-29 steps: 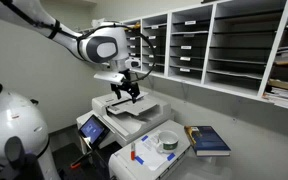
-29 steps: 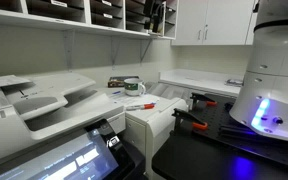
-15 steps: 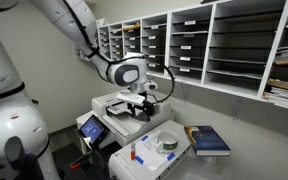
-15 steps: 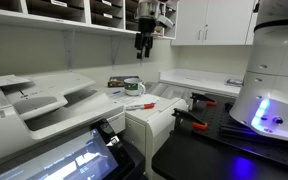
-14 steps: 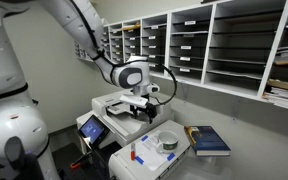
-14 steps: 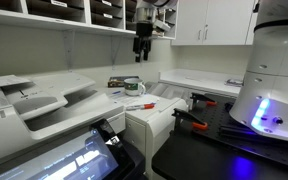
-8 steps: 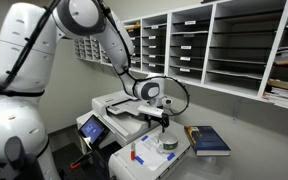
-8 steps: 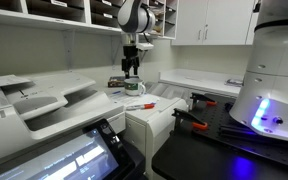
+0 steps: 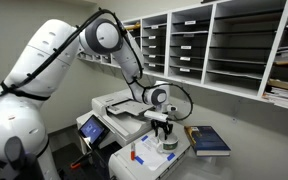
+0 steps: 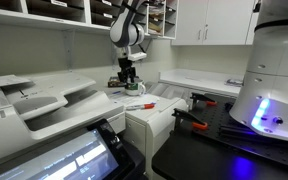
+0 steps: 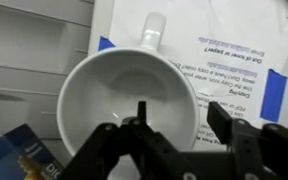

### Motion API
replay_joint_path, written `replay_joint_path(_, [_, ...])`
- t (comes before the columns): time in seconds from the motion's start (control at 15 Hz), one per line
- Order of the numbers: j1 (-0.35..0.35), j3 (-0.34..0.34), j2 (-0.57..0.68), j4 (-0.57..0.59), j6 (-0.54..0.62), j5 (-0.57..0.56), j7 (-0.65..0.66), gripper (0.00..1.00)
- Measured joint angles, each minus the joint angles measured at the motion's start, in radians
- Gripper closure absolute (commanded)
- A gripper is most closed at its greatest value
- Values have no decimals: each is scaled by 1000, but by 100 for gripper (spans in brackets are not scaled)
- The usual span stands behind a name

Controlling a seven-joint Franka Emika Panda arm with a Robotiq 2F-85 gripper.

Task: Move the white mug forward

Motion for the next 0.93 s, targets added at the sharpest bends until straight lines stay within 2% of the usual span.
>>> replay_joint_path(0.33, [2, 0, -11, 29, -90, -3, 54, 99])
replay_joint_path(0.93, [-9, -8, -22, 18, -117, -3, 82, 98])
